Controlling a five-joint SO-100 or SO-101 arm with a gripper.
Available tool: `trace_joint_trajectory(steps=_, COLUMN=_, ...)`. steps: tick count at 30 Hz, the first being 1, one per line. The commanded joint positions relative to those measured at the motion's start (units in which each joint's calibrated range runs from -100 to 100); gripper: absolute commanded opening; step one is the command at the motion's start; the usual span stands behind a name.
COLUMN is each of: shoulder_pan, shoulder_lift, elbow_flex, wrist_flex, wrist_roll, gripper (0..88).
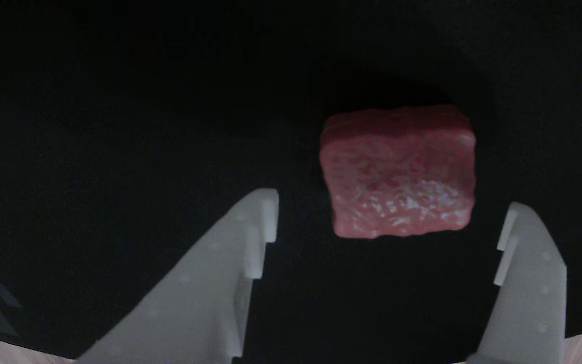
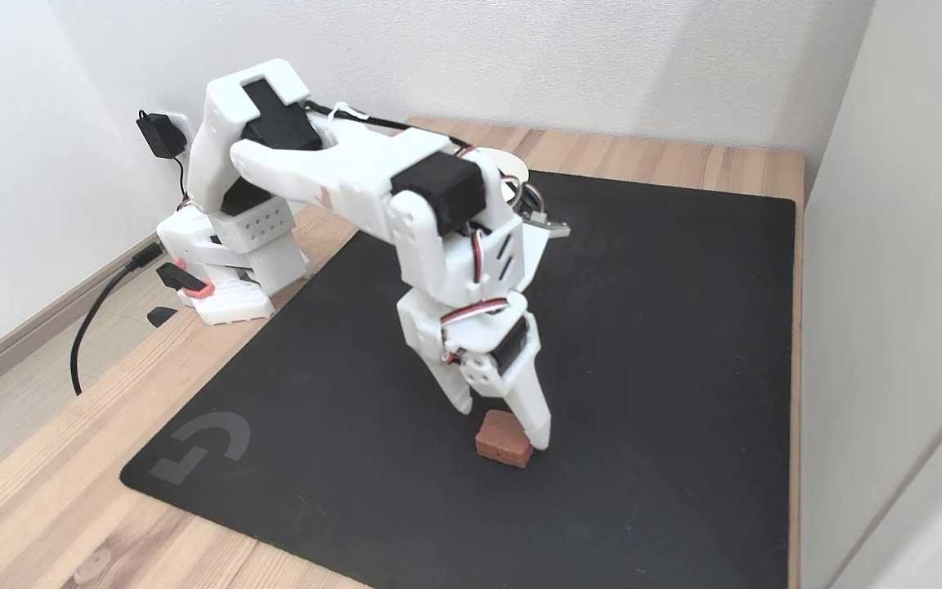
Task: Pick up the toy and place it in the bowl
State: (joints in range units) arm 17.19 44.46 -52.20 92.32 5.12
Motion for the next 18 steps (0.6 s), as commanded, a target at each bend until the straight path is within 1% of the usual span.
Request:
trace_joint_trajectory(steps=1, shoulder_pan=0.25, shoulder_lift=-0.49, elbow_flex=-2.2, wrist_flex=-0.53, wrist_roll=0.31, gripper=29.8)
trace_joint_trajectory(steps=7, shoulder_pan=0.0, shoulder_lift=2.1, elbow_flex=-2.29, wrist_flex=-3.49, wrist_roll=0.31, gripper=29.8)
trace_joint_trajectory(steps=18, shoulder_pan=-0.08, shoulder_lift=6.27, elbow_flex=-2.38, wrist_flex=-4.43, wrist_roll=0.31, gripper=29.8)
